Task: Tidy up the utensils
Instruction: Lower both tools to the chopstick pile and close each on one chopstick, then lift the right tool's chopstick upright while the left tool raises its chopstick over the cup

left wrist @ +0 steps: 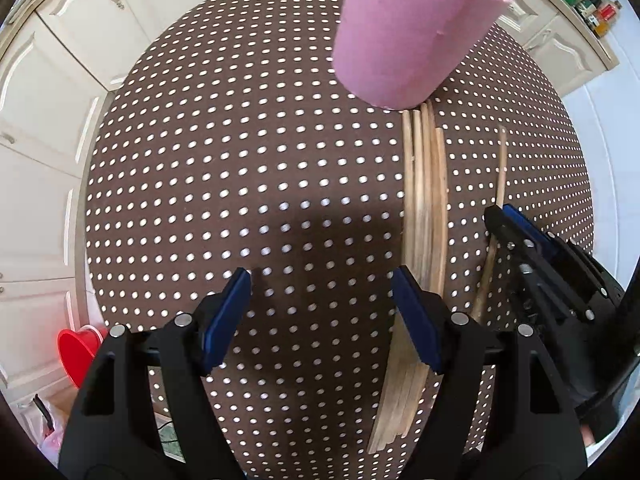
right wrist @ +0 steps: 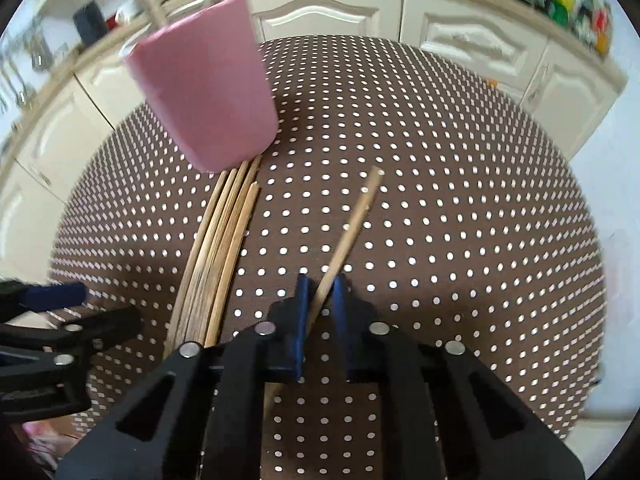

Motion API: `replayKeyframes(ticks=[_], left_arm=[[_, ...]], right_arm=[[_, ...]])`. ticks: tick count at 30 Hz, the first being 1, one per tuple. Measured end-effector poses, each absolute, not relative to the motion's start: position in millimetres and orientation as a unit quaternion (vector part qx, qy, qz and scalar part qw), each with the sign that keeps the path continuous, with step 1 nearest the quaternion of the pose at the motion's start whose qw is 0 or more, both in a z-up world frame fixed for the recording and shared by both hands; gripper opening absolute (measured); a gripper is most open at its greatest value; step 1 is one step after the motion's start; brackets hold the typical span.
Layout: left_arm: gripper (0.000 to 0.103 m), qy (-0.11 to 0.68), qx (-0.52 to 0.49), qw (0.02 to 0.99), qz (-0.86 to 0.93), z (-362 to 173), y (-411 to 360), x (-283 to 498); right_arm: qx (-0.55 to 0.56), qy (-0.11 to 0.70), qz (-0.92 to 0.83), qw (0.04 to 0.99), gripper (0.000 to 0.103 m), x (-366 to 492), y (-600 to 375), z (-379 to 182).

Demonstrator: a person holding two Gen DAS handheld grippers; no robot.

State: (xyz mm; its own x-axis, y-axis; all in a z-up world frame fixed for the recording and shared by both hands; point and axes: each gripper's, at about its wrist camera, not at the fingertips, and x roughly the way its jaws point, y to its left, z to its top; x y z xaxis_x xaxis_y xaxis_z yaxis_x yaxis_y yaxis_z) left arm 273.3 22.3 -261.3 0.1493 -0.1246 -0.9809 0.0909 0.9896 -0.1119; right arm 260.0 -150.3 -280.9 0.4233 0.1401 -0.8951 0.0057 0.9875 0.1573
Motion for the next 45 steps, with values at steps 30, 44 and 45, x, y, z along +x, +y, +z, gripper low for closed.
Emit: replayKeyframes(ticks=[30,44,45], left_arm=[[0.081,0.676,0.025,0.736,-0.024,-291,-28,347],[0.006,0.658,-0.018,0.752,-0.033,-290,-1,331],[0.006,0.659,-0.022,0.751,-0.032,-291,3,330]], right_arm=[[0.103,0.528,0.071,0.840,0.004,250,-173,-280],[0.119,0.546,0.074,0.826,0.005,258,-170,-276],[0.125,0.546,0.076,0.825,0.005,258,-170,-275]])
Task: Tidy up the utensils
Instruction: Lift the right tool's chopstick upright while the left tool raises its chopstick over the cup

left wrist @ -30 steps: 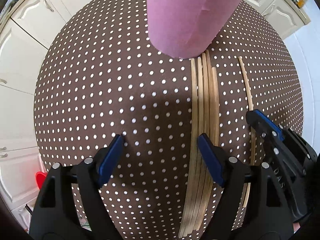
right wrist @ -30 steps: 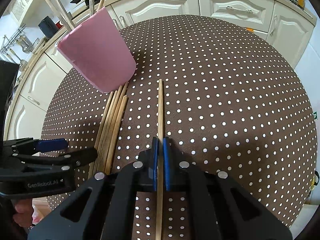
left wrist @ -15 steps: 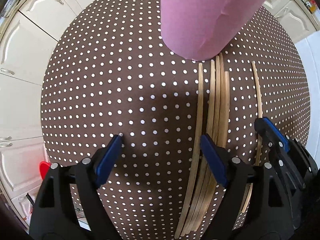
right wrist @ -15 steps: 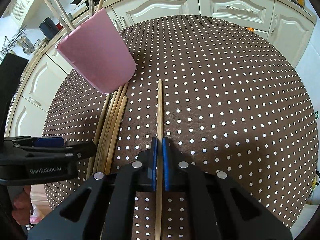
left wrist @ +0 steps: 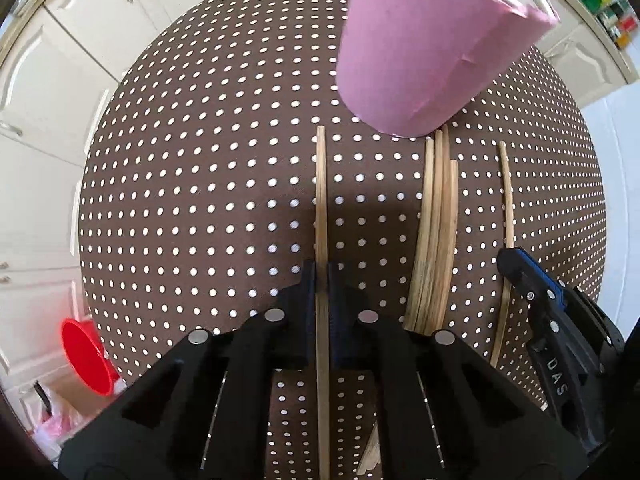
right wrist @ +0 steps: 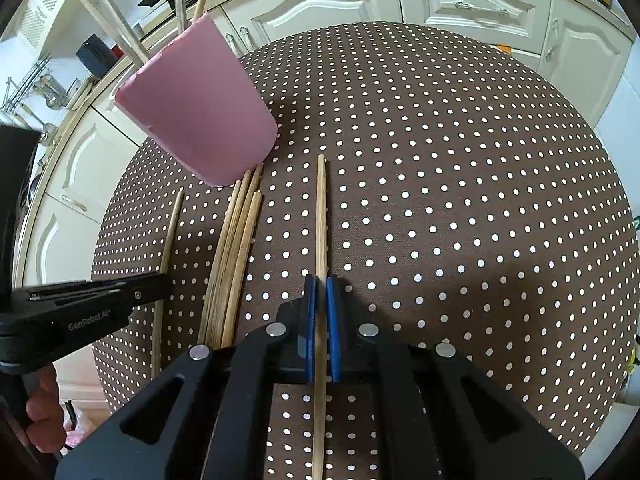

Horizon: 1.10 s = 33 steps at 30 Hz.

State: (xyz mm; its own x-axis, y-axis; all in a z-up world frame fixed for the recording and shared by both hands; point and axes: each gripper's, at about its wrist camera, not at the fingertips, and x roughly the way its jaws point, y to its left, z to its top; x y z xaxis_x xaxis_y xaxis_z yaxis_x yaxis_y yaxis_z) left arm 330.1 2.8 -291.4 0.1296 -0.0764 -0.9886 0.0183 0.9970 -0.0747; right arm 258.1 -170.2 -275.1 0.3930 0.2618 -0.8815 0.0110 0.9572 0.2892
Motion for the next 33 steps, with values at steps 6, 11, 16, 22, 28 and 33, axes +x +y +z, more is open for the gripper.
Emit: replayKeyframes(ticks=[6,11,16,22,28,33], left_arm=[[0.006,0.652,-0.033,0.757,-0.030,-284,30,317],[0.006,0.637,-0.035,0.770,-0.027,-264,29,298],[0.006,0.617,-0.040,0.785,-0.026,-244,37,294],[0.006,0.592,-0.043,0.804,-0.025,-215,44,287],[0.006,0.576,-0.056,0.815,-0.029,-186,43,280],[0.006,0.564,-0.056,0.823,-0.031,-173,41,266]], right_arm=[[0.131,0.534,0.086,0.831,0.005,260,-167,-265],[0.135,0.516,0.088,0.842,0.005,263,-165,-247],[0.144,0.492,0.090,0.854,0.004,264,-168,-227],[0.149,0.468,0.090,0.866,0.004,261,-173,-208],[0.156,0.440,0.090,0.880,0.004,254,-180,-188],[0.156,0.418,0.090,0.890,0.004,249,-183,-171]])
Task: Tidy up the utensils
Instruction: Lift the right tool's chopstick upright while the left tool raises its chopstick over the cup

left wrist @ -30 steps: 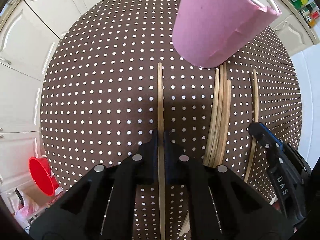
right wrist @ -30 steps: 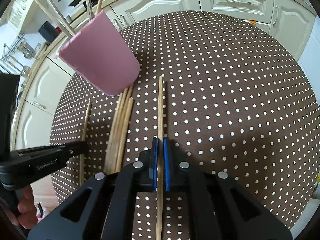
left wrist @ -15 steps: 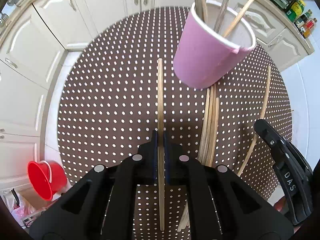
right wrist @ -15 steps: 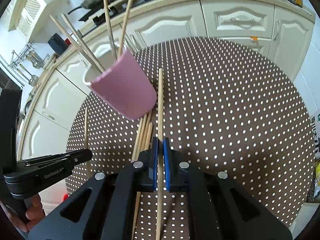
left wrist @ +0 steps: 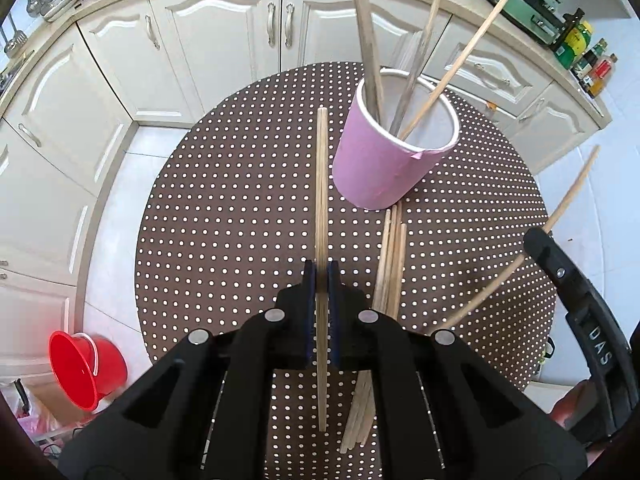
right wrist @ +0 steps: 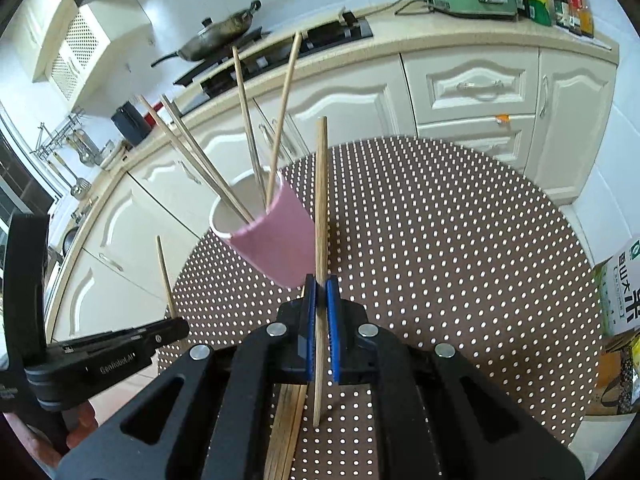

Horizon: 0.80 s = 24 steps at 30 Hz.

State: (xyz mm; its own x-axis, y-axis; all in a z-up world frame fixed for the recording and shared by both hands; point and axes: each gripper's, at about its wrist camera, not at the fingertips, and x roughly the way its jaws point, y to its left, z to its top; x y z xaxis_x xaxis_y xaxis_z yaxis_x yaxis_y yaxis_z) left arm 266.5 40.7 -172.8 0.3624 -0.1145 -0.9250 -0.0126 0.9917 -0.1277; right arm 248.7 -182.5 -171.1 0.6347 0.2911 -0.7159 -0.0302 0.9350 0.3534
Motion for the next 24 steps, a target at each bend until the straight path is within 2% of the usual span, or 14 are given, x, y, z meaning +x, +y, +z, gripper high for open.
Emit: replayKeyframes(ticks=[24], left_arm=[[0.006,0.474,-0.043,0.879,-0.036,-96,35,256]], right_arm=[[0.151,0.338,0.087,0.925,0.004,244,-187,-102]])
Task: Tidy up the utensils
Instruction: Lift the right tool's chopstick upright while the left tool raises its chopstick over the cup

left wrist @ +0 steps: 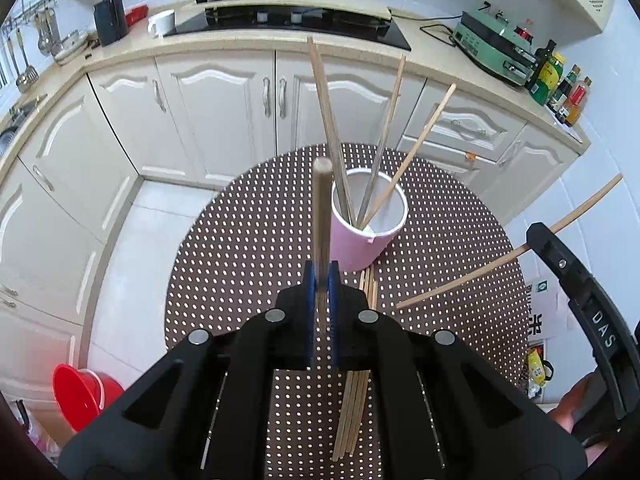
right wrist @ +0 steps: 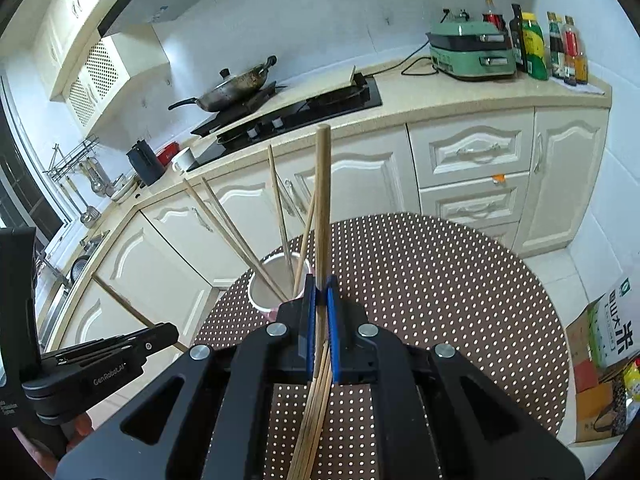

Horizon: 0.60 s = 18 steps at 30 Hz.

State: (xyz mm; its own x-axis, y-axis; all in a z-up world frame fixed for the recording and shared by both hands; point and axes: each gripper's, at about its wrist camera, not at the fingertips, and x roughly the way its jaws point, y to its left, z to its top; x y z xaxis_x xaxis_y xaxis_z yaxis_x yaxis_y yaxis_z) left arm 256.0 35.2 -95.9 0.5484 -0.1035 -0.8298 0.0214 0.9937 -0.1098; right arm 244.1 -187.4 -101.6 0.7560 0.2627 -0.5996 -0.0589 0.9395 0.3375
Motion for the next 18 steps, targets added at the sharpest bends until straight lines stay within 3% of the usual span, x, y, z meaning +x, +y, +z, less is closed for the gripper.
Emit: replayKeyframes(ticks=[18], left_arm=[[0.006,0.397,-0.053,0.914,-0.063,-19,38,268]], right_arm=[[0.141,0.273,0.091,0.947,0.004,270,-189,-40]])
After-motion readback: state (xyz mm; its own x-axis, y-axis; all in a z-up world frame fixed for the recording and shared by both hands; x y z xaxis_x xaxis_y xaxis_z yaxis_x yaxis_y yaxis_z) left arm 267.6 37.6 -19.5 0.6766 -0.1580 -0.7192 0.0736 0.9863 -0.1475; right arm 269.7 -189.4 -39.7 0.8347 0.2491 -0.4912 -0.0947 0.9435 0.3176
